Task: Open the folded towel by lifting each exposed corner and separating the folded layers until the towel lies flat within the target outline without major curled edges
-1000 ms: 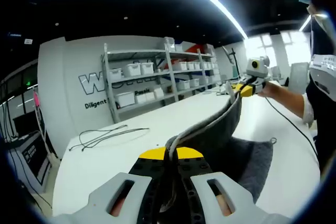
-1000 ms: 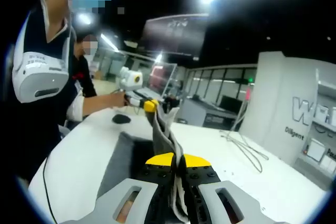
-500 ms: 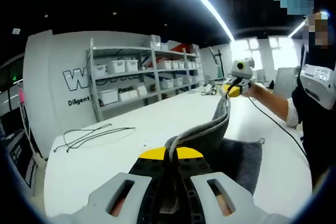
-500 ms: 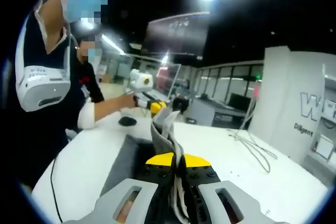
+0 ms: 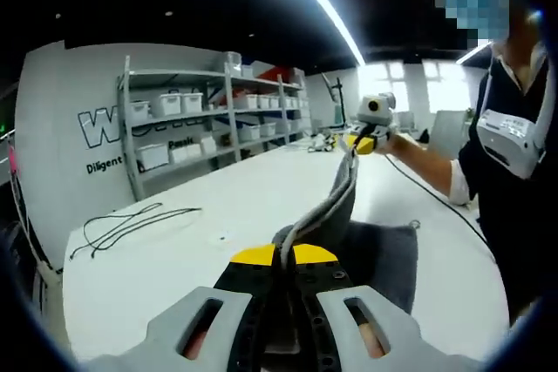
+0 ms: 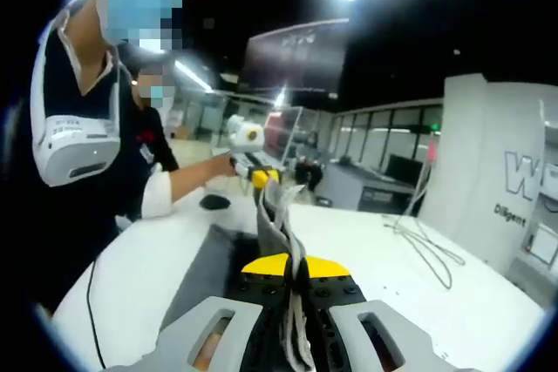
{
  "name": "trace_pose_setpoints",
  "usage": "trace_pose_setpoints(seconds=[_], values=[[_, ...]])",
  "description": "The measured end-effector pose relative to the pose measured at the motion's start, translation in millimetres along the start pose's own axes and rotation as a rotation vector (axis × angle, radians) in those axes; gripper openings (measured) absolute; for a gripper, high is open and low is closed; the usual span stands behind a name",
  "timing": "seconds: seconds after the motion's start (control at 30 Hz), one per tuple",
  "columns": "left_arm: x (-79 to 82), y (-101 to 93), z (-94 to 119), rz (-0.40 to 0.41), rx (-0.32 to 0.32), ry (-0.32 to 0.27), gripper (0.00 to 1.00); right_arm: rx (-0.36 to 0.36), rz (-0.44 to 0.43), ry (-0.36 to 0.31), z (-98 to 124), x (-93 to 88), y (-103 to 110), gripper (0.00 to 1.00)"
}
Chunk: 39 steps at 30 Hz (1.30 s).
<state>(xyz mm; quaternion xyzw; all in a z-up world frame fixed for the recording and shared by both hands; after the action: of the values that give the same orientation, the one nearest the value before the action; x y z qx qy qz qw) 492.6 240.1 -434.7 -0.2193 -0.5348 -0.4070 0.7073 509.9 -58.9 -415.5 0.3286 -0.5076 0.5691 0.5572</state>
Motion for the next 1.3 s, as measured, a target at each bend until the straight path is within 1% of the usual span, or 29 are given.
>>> trace_pose_setpoints(seconds=[0.1,0.13,0.2,0.3,0.5,0.8,0.9,1.03,1.13,1.3], values=[[5.0,3.4,3.2,0.003,-0.023,-0.007,0.04,-0.002,-0.001,-0.006,-1.0,1.0,0.0,0.01],[6.0,4.2,4.0,0.000,-0.022,-0.012,0.04,-0.001,0.000,-0.006,-1.2,1.0,0.6,0.01],[4.0,6.5,4.4,0.000,-0.019,-0.019,0.04,0.000,0.001,-0.006,-1.3,1.3,1.6,0.01],[-0.1,8.1,4.5,-0.001,-0.029,-0.008,0.04,0.000,0.007,-0.004,-2.3,1.8,2.8,0.01],[-0.4,8.9,4.3,-0.012,-0.029,-0.013,0.04,0.002,0.003,-0.003,-3.0,1.1,2.4,0.01],[5.1,8.5,-1.0,-0.011,-0.021,-0.029,0.04,-0.032,-0.008,-0.005,1.7,0.0,-3.4,0.01],[4.6,9.4,-2.2,-0.008,-0.019,-0.028,0.04,-0.038,-0.009,-0.006,1.9,-0.4,-4.6,0.01],[4.9,15.6,-4.5,-0.006,0.009,-0.052,0.04,-0.048,-0.003,-0.016,0.5,0.6,-5.3,0.01],[6.2,19.8,-5.9,-0.013,0.033,-0.057,0.04,-0.051,-0.004,-0.019,0.0,0.7,-6.0,0.01],[7.9,21.9,-7.9,-0.010,0.048,-0.063,0.04,-0.067,-0.002,-0.023,0.9,1.0,-8.8,0.01]])
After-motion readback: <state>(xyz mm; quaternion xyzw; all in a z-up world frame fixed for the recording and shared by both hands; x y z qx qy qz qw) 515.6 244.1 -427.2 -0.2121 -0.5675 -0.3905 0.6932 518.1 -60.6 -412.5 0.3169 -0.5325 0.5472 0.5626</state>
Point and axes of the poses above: the point that each gripper's makers call its tool centre point, and the gripper's own axes: z roughly backward along the fingers, y roughly to its left, x roughly out of its top, the point moved 4 cm from there along z, roughly backward along the fingers, and after that the axes turned 6 degrees about y, right-handed, at the moved point
